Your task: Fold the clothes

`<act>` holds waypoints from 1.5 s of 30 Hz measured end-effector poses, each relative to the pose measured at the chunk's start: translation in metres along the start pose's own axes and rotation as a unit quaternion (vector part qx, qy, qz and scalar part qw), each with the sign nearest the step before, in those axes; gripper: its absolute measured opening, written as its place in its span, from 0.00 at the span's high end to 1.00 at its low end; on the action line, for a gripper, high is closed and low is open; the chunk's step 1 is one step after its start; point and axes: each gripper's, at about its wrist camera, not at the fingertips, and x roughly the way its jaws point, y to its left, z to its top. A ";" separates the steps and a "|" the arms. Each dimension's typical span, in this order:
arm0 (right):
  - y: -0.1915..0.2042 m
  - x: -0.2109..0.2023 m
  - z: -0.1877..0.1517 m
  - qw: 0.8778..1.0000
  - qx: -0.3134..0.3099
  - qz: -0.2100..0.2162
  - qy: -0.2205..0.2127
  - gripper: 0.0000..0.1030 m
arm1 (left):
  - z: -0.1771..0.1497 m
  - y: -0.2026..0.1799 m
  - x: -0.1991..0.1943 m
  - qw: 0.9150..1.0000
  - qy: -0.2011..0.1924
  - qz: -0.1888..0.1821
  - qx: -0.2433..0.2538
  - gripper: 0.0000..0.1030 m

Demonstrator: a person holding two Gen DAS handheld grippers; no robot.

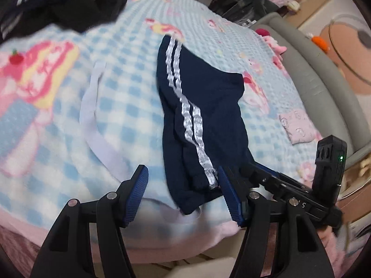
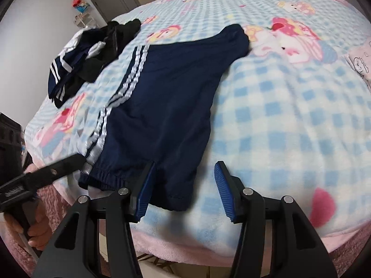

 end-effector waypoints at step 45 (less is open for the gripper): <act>0.005 -0.037 -0.024 0.993 0.022 0.113 -0.020 0.85 | -0.026 -0.019 0.000 0.997 0.020 -0.069 0.018 0.77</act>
